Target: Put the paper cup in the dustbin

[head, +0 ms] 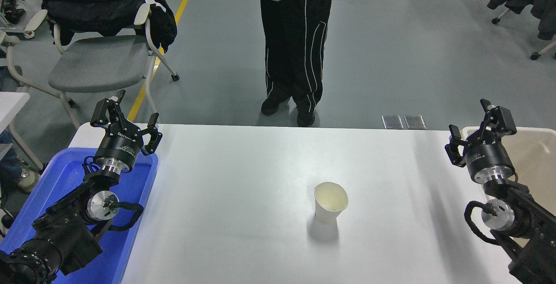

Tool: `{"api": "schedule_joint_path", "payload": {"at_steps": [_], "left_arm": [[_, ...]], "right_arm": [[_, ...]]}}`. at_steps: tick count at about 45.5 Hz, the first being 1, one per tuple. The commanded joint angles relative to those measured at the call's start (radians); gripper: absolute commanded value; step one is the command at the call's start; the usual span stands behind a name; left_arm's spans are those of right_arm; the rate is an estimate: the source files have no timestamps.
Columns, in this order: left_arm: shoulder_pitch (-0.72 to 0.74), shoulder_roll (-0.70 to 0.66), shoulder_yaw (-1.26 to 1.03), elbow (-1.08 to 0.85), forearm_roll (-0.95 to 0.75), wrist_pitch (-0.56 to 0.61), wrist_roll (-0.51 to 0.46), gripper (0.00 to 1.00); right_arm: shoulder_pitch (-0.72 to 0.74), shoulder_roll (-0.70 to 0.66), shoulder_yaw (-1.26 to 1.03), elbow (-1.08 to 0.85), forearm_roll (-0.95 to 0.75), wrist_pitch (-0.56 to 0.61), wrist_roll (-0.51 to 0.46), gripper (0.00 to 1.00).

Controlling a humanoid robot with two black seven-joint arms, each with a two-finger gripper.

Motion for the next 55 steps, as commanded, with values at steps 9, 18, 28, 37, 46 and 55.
{"api": "schedule_joint_path", "payload": {"at_steps": [9,18,28,37,46,55], "left_arm": [[0.0,0.0,0.0,0.0,0.0,0.0,0.0,1.0],[0.0,0.0,0.0,0.0,0.0,0.0,0.0,1.0],[0.0,0.0,0.0,0.001,0.0,0.0,0.0,1.0],[0.0,0.0,0.0,0.0,0.0,0.0,0.0,1.0],[0.0,0.0,0.0,0.0,0.0,0.0,0.002,1.0],[0.0,0.0,0.0,0.0,0.0,0.0,0.0,1.0]], "right_arm": [[0.07,-0.004,-0.002,-0.024,-0.003,-0.009,0.0,1.0],[0.185,-0.016,-0.138,-0.034,-0.005,-0.024,-0.002,1.0],[0.398,-0.083,-0.52,-0.067,-0.005,-0.079,-0.005,1.0],[0.637,-0.094,-0.987,-0.075,-0.006,-0.089,-0.011,1.0],[0.849,-0.053,-1.411,-0.057,-0.002,-0.069,-0.044,1.0],[0.978,-0.05,-1.511,0.009,0.006,0.043,-0.239,1.0]]}}
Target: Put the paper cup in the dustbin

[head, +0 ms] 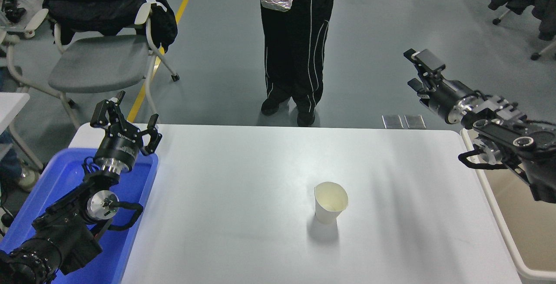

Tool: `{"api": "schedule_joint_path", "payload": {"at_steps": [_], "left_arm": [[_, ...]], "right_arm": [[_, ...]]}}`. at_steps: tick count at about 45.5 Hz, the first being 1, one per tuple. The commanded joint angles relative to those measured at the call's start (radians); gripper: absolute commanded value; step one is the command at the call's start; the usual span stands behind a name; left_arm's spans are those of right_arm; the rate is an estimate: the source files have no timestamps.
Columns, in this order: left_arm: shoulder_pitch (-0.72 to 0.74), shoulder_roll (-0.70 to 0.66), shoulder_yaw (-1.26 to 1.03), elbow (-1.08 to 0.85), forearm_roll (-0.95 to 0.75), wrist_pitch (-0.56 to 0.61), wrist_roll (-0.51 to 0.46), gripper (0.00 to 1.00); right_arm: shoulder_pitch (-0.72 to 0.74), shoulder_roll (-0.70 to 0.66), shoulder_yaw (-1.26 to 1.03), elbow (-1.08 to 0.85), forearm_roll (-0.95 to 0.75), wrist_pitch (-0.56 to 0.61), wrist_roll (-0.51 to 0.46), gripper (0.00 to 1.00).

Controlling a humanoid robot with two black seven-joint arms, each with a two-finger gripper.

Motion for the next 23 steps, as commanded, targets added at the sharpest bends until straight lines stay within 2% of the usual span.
{"api": "schedule_joint_path", "payload": {"at_steps": [1,8,15,23], "left_arm": [[0.0,0.0,0.0,0.0,0.0,0.0,-0.001,1.0],[0.0,0.0,0.0,0.0,0.0,0.0,-0.001,1.0],[0.0,0.0,0.0,0.0,0.0,0.0,0.001,1.0],[0.0,0.0,0.0,0.0,0.0,0.0,0.0,1.0]], "right_arm": [[0.206,0.009,-0.261,0.066,0.005,0.103,-0.184,1.0],[0.317,0.005,-0.384,0.172,-0.007,0.187,-0.293,1.0],[0.412,0.014,-0.5,0.274,-0.072,0.242,-0.302,1.0],[0.504,0.036,-0.526,0.405,-0.159,0.313,-0.305,1.0]]}}
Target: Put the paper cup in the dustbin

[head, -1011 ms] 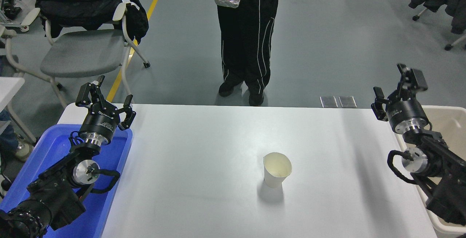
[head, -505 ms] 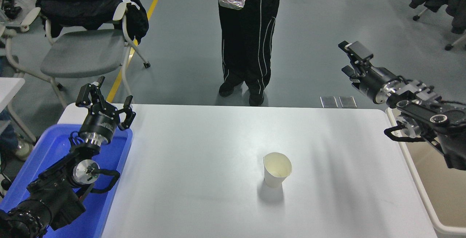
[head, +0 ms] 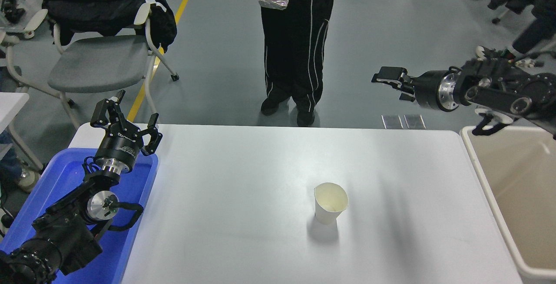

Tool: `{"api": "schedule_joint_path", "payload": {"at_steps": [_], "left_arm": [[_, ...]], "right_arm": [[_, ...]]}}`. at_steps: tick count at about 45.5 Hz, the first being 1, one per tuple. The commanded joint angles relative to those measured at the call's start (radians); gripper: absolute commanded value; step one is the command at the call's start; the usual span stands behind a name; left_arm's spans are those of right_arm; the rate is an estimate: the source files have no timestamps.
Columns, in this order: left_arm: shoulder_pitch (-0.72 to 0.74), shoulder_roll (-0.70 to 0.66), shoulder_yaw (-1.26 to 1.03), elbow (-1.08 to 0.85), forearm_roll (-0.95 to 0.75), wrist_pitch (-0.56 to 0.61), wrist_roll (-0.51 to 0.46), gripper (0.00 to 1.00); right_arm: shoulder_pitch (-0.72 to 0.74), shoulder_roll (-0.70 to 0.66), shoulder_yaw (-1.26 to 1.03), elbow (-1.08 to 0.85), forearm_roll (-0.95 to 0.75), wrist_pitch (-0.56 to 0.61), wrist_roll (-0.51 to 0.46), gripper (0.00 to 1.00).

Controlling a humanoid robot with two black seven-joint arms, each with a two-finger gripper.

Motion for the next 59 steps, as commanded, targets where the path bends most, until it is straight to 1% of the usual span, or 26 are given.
{"api": "schedule_joint_path", "payload": {"at_steps": [1,6,11,16,24,42,59], "left_arm": [[0.0,0.0,0.0,0.0,0.0,0.0,0.0,1.0],[0.0,0.0,0.0,0.0,0.0,0.0,0.001,1.0],[0.0,0.0,0.0,0.0,0.0,0.0,0.0,1.0],[0.0,0.0,0.0,0.0,0.0,0.0,0.0,1.0],[0.0,0.0,0.0,0.0,0.0,0.0,0.001,1.0],[0.0,0.0,0.0,0.0,0.0,0.0,0.0,1.0],[0.0,0.0,0.0,0.0,0.0,0.0,0.0,1.0]], "right_arm": [[0.143,0.02,-0.097,0.17,-0.094,0.111,-0.038,1.0],[0.16,0.05,-0.1,0.193,-0.128,0.163,-0.039,1.0],[0.143,0.092,-0.109,0.191,-0.166,0.175,-0.041,1.0],[0.069,0.141,-0.123,0.179,-0.176,0.16,-0.041,1.0],[-0.013,0.171,-0.123,0.162,-0.176,0.128,-0.041,0.99],[-0.103,0.194,-0.113,0.159,-0.173,0.067,-0.041,0.99],[-0.159,0.239,-0.078,0.119,-0.166,0.04,-0.041,0.99]]}}
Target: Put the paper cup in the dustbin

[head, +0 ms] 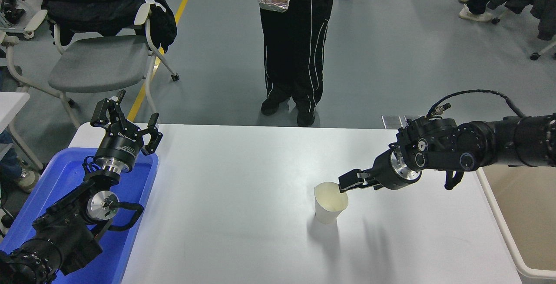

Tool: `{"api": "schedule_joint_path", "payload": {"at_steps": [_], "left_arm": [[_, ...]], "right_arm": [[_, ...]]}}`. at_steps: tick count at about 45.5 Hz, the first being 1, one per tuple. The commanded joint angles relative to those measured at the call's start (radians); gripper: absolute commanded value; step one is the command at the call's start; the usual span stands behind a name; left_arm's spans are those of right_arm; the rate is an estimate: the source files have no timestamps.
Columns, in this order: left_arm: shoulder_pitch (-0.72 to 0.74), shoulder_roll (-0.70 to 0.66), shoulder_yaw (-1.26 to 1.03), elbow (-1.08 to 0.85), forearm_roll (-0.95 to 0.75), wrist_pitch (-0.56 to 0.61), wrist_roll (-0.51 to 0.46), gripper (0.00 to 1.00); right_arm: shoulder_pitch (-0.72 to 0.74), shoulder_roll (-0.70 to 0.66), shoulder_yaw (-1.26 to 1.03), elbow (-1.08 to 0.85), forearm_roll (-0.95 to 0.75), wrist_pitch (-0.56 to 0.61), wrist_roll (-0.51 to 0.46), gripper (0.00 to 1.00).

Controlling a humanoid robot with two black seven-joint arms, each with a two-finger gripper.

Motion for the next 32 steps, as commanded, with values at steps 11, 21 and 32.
{"api": "schedule_joint_path", "payload": {"at_steps": [11,21,32], "left_arm": [[0.0,0.0,0.0,0.0,0.0,0.0,0.0,1.0],[0.0,0.0,0.0,0.0,0.0,0.0,-0.001,1.0],[0.0,0.0,0.0,0.0,0.0,0.0,-0.001,1.0]], "right_arm": [[-0.113,0.05,0.016,-0.106,-0.006,-0.028,0.0,0.99],[-0.17,0.05,0.013,-0.157,-0.028,-0.063,0.001,0.93],[-0.184,0.049,0.024,-0.16,-0.052,-0.086,0.008,0.82]]}}
